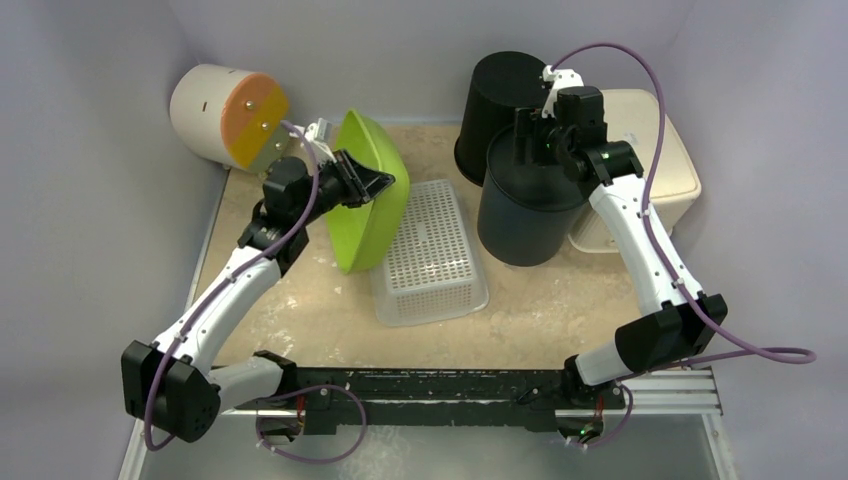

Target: Turn the large container upside down

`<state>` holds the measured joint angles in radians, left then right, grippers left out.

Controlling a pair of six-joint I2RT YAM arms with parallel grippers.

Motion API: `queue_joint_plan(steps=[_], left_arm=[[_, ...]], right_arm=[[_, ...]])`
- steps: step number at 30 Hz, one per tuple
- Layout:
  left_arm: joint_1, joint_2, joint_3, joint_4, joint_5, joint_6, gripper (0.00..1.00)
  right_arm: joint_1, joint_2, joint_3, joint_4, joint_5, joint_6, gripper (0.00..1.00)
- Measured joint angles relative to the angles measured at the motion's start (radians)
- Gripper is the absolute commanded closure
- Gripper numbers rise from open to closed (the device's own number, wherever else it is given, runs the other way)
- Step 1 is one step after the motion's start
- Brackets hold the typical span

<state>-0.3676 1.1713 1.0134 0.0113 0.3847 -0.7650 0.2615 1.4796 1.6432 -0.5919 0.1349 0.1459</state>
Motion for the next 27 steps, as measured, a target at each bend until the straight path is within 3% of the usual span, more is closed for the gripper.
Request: queue_joint_plan(steps=[4,11,14,27], left_arm=[[0.0,-0.055,-0.108,0.192,-0.056,-0.164,1.0],[0.001,-0.105,-0.182,0.357,-0.173,-0.325,1.0],[0.001,-0.122,-0.319,0.514,-0.241,-0.427,1.0],[0.005,-0.162,-0.637,0.932,-0.456,-0.646,1.0]], right_arm=[[0.0,0.0,0.0,0.0,-0.001,0.0,0.17],[0.0,0.0,0.0,0.0,-0.005,0.0,0.17],[0.0,0.0,0.0,0.0,-0.005,0.0,0.17],[0.0,0.0,0.0,0.008,-0.026,0.0,0.17]])
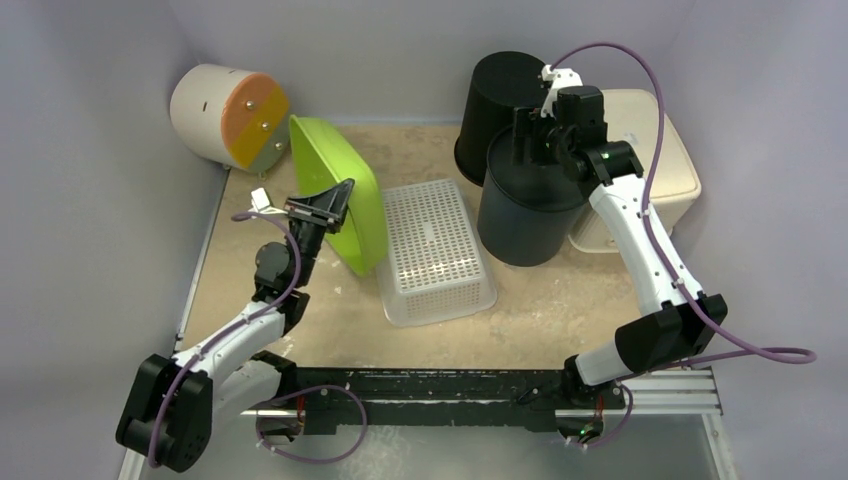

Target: Turn the large container upside down

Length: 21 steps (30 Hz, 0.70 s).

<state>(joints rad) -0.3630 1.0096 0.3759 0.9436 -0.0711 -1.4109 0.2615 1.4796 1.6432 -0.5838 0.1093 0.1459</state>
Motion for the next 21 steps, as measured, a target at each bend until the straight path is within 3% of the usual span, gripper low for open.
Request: queue_joint_plan(steps=[5,13,21], left_arm=[[0.001,-0.028,-0.048,0.057,-0.06,-0.07,1.0],[0.003,-0.152,-0.078,-0.101,-0.156,-0.133,1.0],[0.002,-0.253,-0.22,-0.133,-0.186,-0.239,1.0]], right_arm=[[0.0,0.0,-0.006,0.015,-0.007,0.0,0.17],[0.0,-0.001,-0.045,0.027,-0.023,0.001,0.17],[0.0,-0.012,-0.068,0.044,-0.023,0.001,0.17]])
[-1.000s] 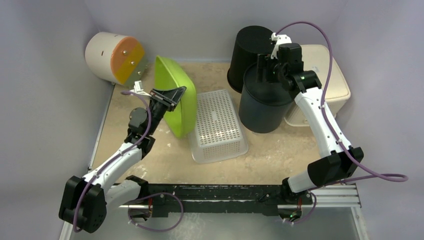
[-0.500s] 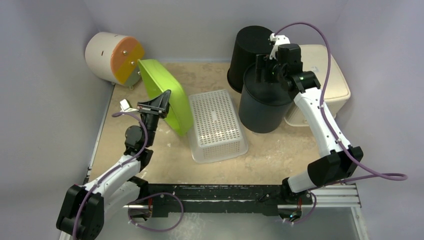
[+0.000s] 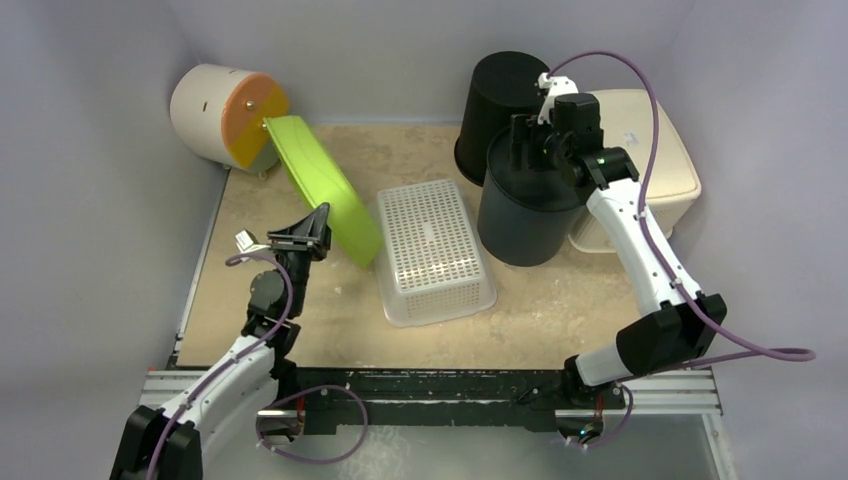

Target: Turn the large container upside down

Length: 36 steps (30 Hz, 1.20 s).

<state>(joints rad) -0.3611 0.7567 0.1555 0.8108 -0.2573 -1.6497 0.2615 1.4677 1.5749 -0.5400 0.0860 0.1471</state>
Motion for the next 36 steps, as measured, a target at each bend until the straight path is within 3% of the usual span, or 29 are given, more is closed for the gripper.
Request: queue_joint_plan(steps=[7,13,16,23,27,32,34,36], left_arm=[[0.001,-0.019,0.071,-0.265,-0.075,-0.019,1.0],[0.005,0.017,0.109,-0.388,-0.125,-0.074,0.99],[0.005,0.058,0.106,-0.504,-0.113,-0.118,0.91],[0.001,0.157,0.04,-0.868,-0.058,-0.153,0.9],[0.001,0.156,0.041,-0.922,-0.045,-0.156,0.9],[0.001,0.157,0.058,-0.964,-0.034,-0.148,0.76],[0.001,0.163,0.084,-0.986,-0.033,-0.137,0.63],[0.001,0.171,0.124,-1.014,-0.034,-0.111,0.58]], right_arm=[[0.0,-0.013,-0.017,0.009,0.0,0.002,0.17],[0.0,-0.018,-0.039,0.017,-0.002,0.003,0.17],[0.0,-0.018,-0.056,0.017,-0.004,0.003,0.17],[0.0,-0.018,-0.08,0.022,-0.009,0.003,0.17],[0.0,-0.018,-0.08,0.023,-0.016,0.003,0.17],[0.0,-0.018,-0.08,0.023,-0.025,0.003,0.17],[0.0,-0.018,-0.08,0.024,-0.026,0.003,0.17],[0.0,-0.018,-0.08,0.023,-0.026,0.003,0.17]])
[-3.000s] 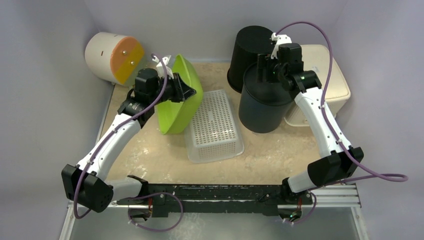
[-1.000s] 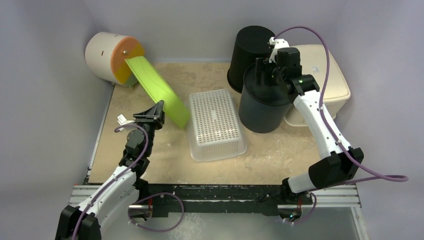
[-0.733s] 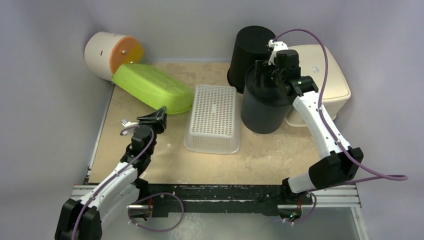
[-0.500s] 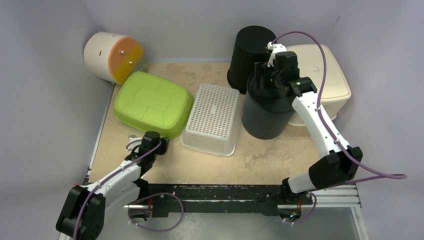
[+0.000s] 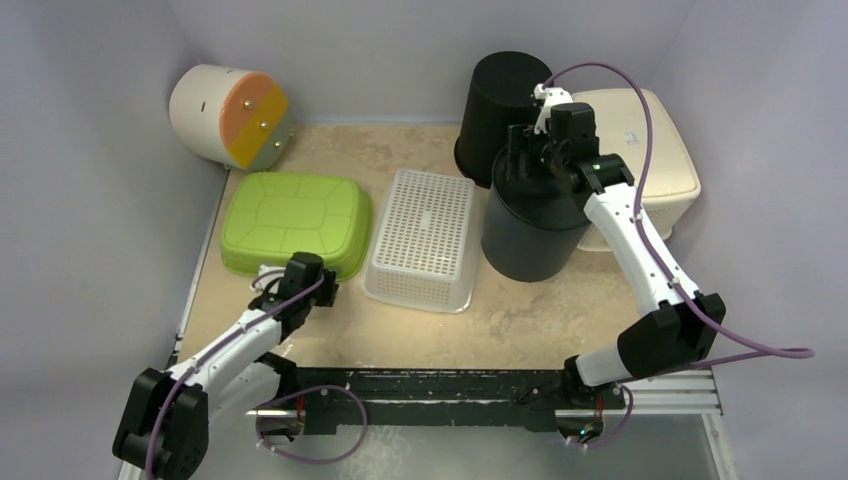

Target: Turn the large container upside down

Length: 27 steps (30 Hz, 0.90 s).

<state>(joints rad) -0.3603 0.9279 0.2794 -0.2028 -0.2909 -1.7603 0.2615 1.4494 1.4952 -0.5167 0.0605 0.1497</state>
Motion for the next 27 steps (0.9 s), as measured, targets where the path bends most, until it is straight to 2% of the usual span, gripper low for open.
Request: queue_joint_plan(steps=[9,11,15,21,27], left_arm=[[-0.026,0.121,0.355,-0.157,-0.068,0.251,0.55],[-0.054,0.146,0.43,-0.187,-0.099,0.32,0.52],[-0.108,0.215,0.587,-0.258,-0.17,0.482,0.47],[-0.142,0.36,0.871,-0.366,-0.243,0.729,0.42],[-0.159,0.562,1.207,-0.483,-0.279,0.893,0.41]], right_arm=[[0.0,0.001,0.011,-0.001,0.019,-0.013,0.16],[0.0,0.001,0.024,0.0,0.023,-0.016,0.01],[0.019,0.003,0.061,-0.007,0.036,-0.024,0.0],[0.127,0.051,0.217,-0.036,0.108,-0.032,0.0],[0.233,0.133,0.417,-0.077,0.124,-0.033,0.0]])
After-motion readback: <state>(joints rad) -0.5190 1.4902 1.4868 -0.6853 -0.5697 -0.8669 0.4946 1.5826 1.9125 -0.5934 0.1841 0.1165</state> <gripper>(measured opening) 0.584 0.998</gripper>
